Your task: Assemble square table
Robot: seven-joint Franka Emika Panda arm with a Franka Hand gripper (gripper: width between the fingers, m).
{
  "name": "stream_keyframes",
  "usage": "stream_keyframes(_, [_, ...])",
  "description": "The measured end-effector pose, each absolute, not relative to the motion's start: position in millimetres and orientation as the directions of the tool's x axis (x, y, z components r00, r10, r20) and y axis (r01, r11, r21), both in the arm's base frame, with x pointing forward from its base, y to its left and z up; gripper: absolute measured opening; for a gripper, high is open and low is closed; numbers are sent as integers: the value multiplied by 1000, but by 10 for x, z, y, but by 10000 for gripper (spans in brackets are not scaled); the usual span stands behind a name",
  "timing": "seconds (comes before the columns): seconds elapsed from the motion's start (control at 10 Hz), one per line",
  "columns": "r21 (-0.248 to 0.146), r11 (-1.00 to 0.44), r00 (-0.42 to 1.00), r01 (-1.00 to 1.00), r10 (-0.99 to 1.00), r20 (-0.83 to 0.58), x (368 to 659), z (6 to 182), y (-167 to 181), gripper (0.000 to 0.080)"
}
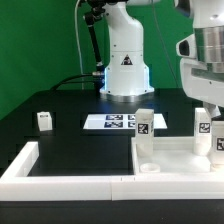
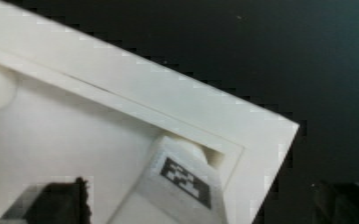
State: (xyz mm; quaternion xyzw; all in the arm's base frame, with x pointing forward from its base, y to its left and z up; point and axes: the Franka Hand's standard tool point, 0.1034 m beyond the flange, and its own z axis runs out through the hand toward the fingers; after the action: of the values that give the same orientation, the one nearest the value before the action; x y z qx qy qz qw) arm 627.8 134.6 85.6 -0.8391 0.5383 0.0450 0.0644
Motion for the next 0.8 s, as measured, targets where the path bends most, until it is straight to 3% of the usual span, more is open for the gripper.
stream_keyframes(0.4, [-101, -684, 691, -722, -714, -112, 6284, 843, 1311, 649])
stream_keyframes(0.6, [-92, -863, 868, -496, -494, -47, 6266, 813, 1277, 649])
stream_keyframes(0.8, [-97, -945, 950, -313, -312, -26, 6279, 802, 1271, 649])
